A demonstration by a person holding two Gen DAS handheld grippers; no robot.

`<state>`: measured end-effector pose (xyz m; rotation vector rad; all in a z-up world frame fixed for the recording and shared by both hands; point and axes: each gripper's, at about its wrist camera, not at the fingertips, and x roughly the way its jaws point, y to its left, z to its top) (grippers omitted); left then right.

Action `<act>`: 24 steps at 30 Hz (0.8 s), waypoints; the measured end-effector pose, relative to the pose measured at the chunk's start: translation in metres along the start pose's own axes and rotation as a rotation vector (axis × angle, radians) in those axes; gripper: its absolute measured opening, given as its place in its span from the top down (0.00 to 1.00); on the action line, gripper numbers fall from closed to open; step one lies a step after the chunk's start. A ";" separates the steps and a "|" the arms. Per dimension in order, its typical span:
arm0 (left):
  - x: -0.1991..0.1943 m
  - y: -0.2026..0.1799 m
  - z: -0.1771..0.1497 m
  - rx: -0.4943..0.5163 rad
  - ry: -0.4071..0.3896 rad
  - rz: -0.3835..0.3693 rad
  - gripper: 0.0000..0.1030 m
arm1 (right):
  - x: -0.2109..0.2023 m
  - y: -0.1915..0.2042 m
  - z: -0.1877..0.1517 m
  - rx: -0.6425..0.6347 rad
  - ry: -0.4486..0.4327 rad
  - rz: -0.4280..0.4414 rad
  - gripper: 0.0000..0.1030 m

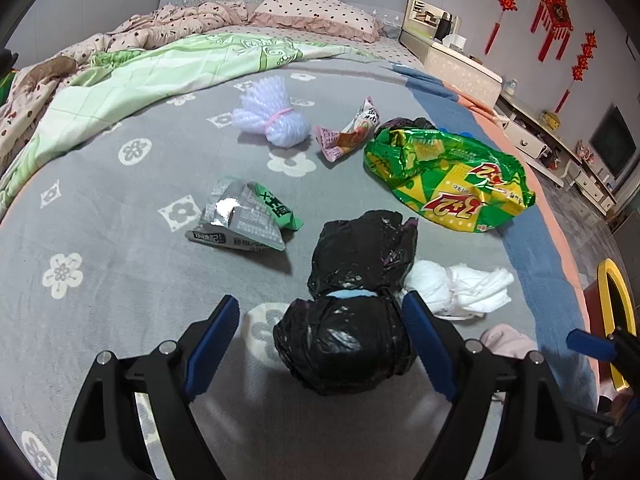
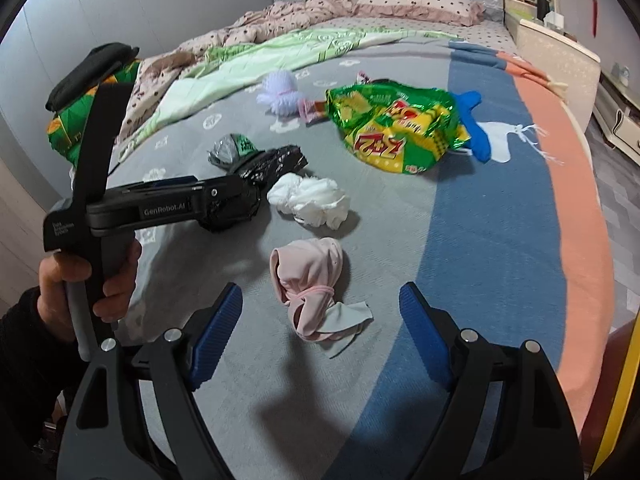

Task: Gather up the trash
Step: 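Return to the bed and grasp the black plastic bag with the left tool, then grasp the pink cloth with the right tool while the left tool holds the black bag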

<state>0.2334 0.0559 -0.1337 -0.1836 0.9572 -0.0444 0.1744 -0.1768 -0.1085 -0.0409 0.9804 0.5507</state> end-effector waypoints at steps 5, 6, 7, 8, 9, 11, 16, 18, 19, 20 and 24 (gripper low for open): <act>0.008 0.002 0.001 -0.012 0.006 -0.018 0.23 | 0.014 0.005 0.004 -0.025 0.025 -0.012 0.33; 0.010 0.002 0.001 -0.013 0.006 -0.019 0.26 | 0.016 0.005 0.004 -0.028 0.028 -0.013 0.33; 0.012 0.002 0.001 -0.013 0.007 -0.023 0.29 | 0.019 0.005 0.005 -0.032 0.034 -0.012 0.35; 0.013 0.002 0.001 -0.013 0.008 -0.024 0.30 | 0.023 0.006 0.006 -0.037 0.040 -0.011 0.37; 0.015 0.003 0.001 -0.017 0.012 -0.030 0.35 | 0.025 0.006 0.006 -0.042 0.047 -0.012 0.37; 0.018 0.004 0.000 -0.025 0.021 -0.047 0.42 | 0.030 0.008 0.007 -0.050 0.056 -0.016 0.38; 0.020 0.005 0.000 -0.031 0.015 -0.056 0.57 | 0.038 0.007 0.009 -0.059 0.072 -0.012 0.44; 0.019 0.007 0.000 -0.036 0.011 -0.066 0.60 | 0.042 0.006 0.008 -0.054 0.083 -0.013 0.50; 0.018 0.007 -0.001 -0.037 0.008 -0.067 0.61 | 0.044 0.005 0.007 -0.052 0.087 -0.011 0.54; 0.017 0.008 -0.001 -0.037 0.006 -0.066 0.62 | 0.045 0.006 0.006 -0.050 0.088 -0.007 0.56; 0.012 0.009 -0.003 -0.044 0.002 -0.066 0.63 | 0.047 0.007 0.005 -0.051 0.091 0.006 0.64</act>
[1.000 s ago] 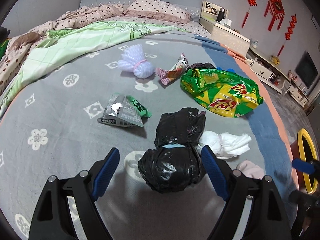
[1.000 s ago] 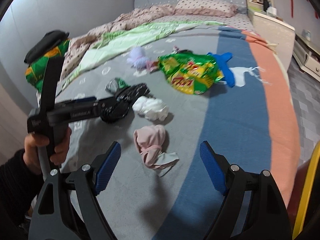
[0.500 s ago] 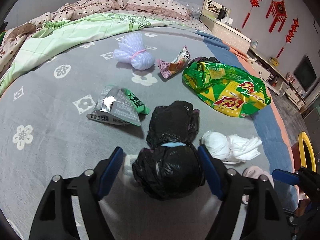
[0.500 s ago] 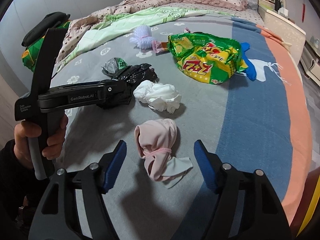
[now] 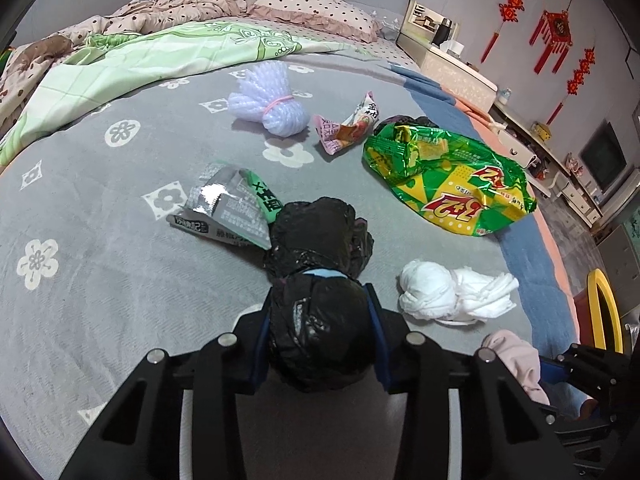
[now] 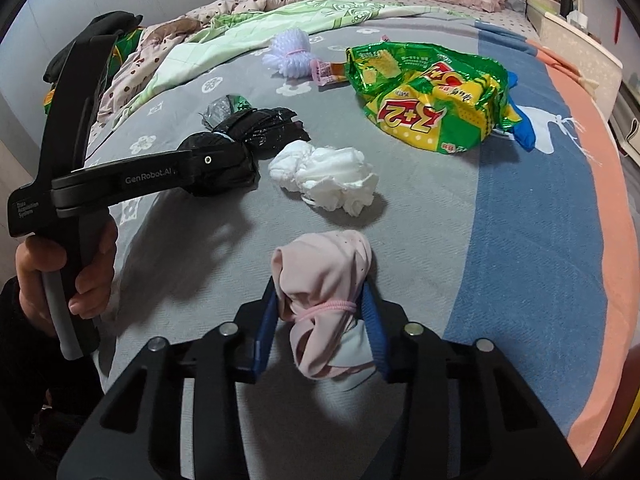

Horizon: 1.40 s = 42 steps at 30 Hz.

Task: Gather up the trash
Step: 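Grasp the pink cloth with the right tool while the left tool holds the black bag, then carry the black bag and pink cloth over the trash bin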

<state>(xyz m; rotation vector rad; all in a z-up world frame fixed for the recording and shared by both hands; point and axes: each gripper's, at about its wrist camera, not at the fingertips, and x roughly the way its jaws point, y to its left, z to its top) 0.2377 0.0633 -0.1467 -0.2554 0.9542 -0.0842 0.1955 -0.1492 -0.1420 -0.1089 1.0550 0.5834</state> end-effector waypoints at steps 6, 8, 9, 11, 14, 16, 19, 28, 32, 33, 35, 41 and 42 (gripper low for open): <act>-0.011 0.002 0.000 -0.003 -0.015 0.000 0.63 | 0.000 0.002 -0.001 0.008 -0.001 0.007 0.65; -0.013 0.001 0.000 -0.002 -0.017 0.002 0.63 | 0.000 0.001 -0.001 0.018 0.003 0.014 0.65; -0.014 0.002 0.000 -0.003 -0.018 0.001 0.63 | 0.000 0.001 -0.002 0.025 0.001 0.017 0.65; -0.017 0.001 -0.001 -0.001 -0.022 0.001 0.63 | -0.002 0.000 -0.003 0.033 -0.005 0.017 0.65; -0.022 -0.001 -0.001 0.004 -0.031 0.004 0.63 | -0.004 -0.002 -0.004 0.049 -0.015 0.013 0.66; -0.027 -0.003 -0.002 0.007 -0.037 0.004 0.63 | -0.008 -0.004 -0.005 0.057 -0.030 0.010 0.67; -0.034 -0.005 -0.003 0.013 -0.046 0.003 0.63 | -0.018 -0.006 -0.007 0.064 -0.063 0.000 0.68; -0.066 -0.032 0.000 0.064 -0.097 -0.013 0.63 | -0.072 -0.018 -0.011 0.087 -0.170 0.009 0.68; -0.078 -0.049 0.000 0.095 -0.115 -0.020 0.63 | -0.104 -0.027 -0.014 0.095 -0.226 0.007 0.68; -0.081 -0.055 0.000 0.105 -0.121 -0.024 0.63 | -0.110 -0.029 -0.015 0.095 -0.238 0.006 0.68; -0.086 -0.064 0.001 0.116 -0.128 -0.031 0.63 | -0.125 -0.033 -0.015 0.097 -0.265 -0.007 0.68; -0.098 -0.092 0.004 0.149 -0.148 -0.053 0.63 | -0.168 -0.053 -0.021 0.133 -0.336 -0.031 0.68; -0.101 -0.098 0.004 0.157 -0.154 -0.059 0.63 | -0.175 -0.056 -0.023 0.138 -0.346 -0.036 0.68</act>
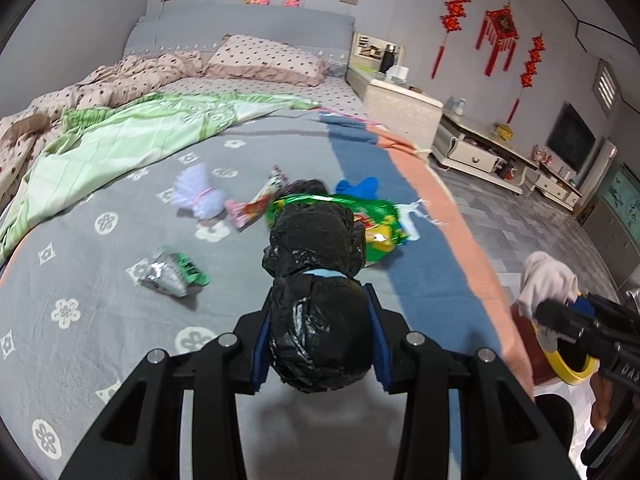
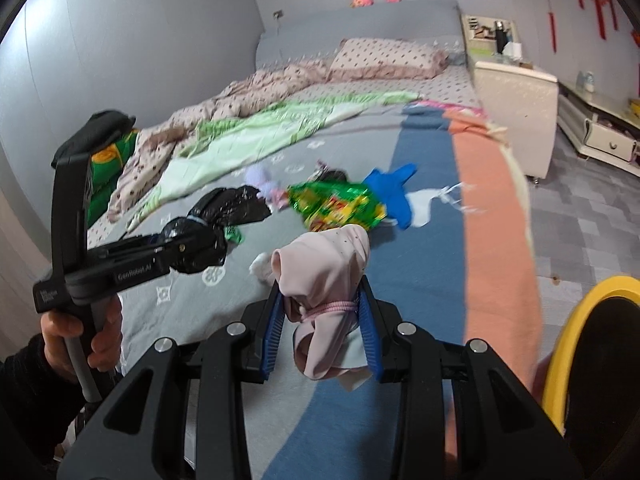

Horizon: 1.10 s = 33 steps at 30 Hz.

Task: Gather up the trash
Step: 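Carry the black bag and pink cloth over the trash bin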

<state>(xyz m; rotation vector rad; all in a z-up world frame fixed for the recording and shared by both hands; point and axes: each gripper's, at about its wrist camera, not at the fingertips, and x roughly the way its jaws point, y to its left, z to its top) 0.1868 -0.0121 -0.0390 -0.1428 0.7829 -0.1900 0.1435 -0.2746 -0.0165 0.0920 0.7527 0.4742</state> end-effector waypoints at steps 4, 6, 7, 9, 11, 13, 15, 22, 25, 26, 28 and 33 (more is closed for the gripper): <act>-0.006 -0.022 0.006 0.019 -0.016 -0.022 0.63 | -0.028 -0.016 0.008 0.011 -0.043 -0.028 0.68; -0.009 -0.036 0.011 0.037 -0.023 -0.035 0.63 | -0.043 -0.024 0.013 0.020 -0.066 -0.043 0.68; -0.009 -0.041 0.012 0.044 -0.025 -0.040 0.63 | -0.047 -0.027 0.014 0.024 -0.073 -0.047 0.68; -0.011 -0.057 0.017 0.060 -0.030 -0.063 0.63 | -0.058 -0.035 0.016 0.036 -0.090 -0.060 0.68; -0.013 -0.071 0.020 0.075 -0.035 -0.080 0.63 | -0.070 -0.046 0.019 0.053 -0.104 -0.075 0.68; -0.014 -0.084 0.023 0.092 -0.042 -0.089 0.63 | -0.080 -0.056 0.020 0.065 -0.118 -0.085 0.68; -0.016 -0.099 0.026 0.105 -0.049 -0.111 0.63 | -0.091 -0.064 0.022 0.074 -0.134 -0.102 0.68; -0.018 -0.141 0.036 0.134 -0.059 -0.176 0.63 | -0.135 -0.098 0.029 0.111 -0.192 -0.164 0.68; -0.019 -0.162 0.040 0.152 -0.064 -0.206 0.63 | -0.156 -0.113 0.031 0.124 -0.217 -0.196 0.68; -0.019 -0.169 0.041 0.159 -0.066 -0.216 0.63 | -0.163 -0.118 0.031 0.128 -0.224 -0.208 0.68; -0.018 -0.182 0.042 0.176 -0.068 -0.234 0.63 | -0.174 -0.128 0.031 0.137 -0.233 -0.228 0.68; -0.011 -0.215 0.042 0.221 -0.062 -0.267 0.63 | -0.200 -0.157 0.028 0.177 -0.249 -0.268 0.67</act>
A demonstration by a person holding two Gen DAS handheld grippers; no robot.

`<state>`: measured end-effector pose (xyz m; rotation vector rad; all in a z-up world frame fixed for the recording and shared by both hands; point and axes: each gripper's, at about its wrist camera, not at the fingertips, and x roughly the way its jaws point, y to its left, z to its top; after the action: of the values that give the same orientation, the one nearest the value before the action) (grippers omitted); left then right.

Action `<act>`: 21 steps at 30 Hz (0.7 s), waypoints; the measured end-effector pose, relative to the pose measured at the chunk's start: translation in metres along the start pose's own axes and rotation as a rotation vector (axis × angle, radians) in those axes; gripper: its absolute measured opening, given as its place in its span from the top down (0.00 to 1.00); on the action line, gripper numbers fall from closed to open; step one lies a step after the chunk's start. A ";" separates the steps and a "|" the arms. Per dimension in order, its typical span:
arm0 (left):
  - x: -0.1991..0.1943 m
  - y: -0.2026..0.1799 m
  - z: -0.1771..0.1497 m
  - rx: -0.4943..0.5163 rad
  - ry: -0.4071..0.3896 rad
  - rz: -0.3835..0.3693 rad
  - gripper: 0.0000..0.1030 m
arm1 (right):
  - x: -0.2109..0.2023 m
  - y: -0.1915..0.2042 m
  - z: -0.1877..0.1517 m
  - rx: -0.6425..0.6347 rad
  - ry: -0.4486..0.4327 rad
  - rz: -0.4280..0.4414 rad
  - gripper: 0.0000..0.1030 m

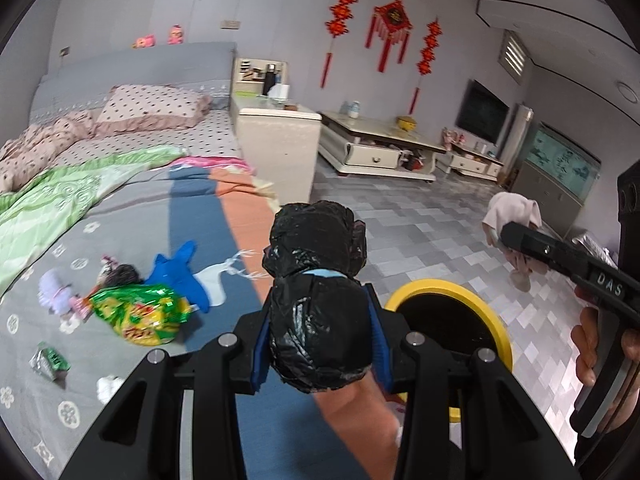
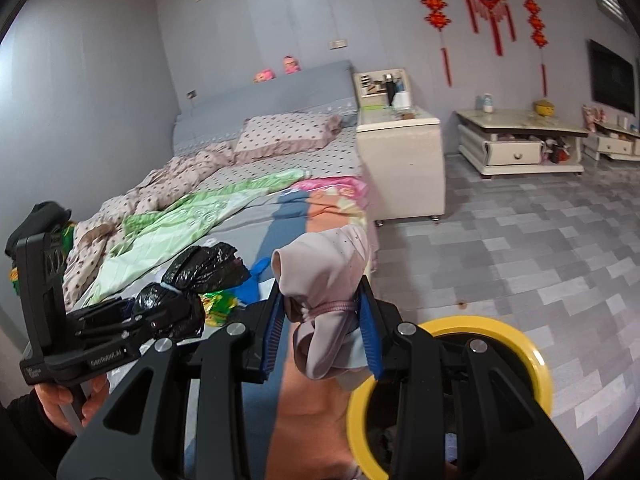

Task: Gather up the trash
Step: 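Carry the black bag and pink cloth over the trash bin, then open the right tool then the left tool to drop items into the bin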

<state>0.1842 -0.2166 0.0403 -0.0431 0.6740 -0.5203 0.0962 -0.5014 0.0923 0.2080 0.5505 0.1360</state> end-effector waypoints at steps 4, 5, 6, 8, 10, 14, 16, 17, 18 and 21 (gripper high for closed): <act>0.015 -0.023 0.002 0.029 0.016 -0.034 0.63 | -0.012 -0.029 0.005 0.034 -0.014 -0.038 0.67; 0.019 -0.029 0.002 0.037 0.018 -0.040 0.63 | -0.015 -0.035 0.006 0.044 -0.017 -0.046 0.67; 0.022 -0.035 0.003 0.043 0.020 -0.046 0.63 | -0.017 -0.041 0.006 0.051 -0.018 -0.052 0.67; 0.030 -0.045 0.003 0.049 0.024 -0.061 0.63 | -0.020 -0.054 0.005 0.062 -0.019 -0.075 0.67; 0.041 -0.055 0.002 0.043 0.038 -0.084 0.63 | -0.022 -0.067 0.004 0.077 -0.016 -0.092 0.67; 0.059 -0.068 -0.002 0.038 0.063 -0.109 0.63 | -0.020 -0.084 -0.003 0.099 0.000 -0.124 0.67; 0.070 -0.075 -0.005 0.038 0.080 -0.124 0.63 | -0.018 -0.093 -0.007 0.111 0.009 -0.131 0.67; 0.074 -0.078 -0.006 0.039 0.087 -0.127 0.63 | -0.016 -0.097 -0.008 0.114 0.012 -0.135 0.66; 0.078 -0.082 -0.008 0.043 0.095 -0.131 0.63 | -0.014 -0.101 -0.010 0.120 0.016 -0.142 0.66; 0.091 -0.088 -0.013 0.058 0.110 -0.132 0.63 | -0.006 -0.110 -0.014 0.138 0.025 -0.152 0.66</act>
<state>0.1969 -0.3346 -0.0055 -0.0045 0.7669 -0.6731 0.0920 -0.6072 0.0581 0.2978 0.5990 -0.0468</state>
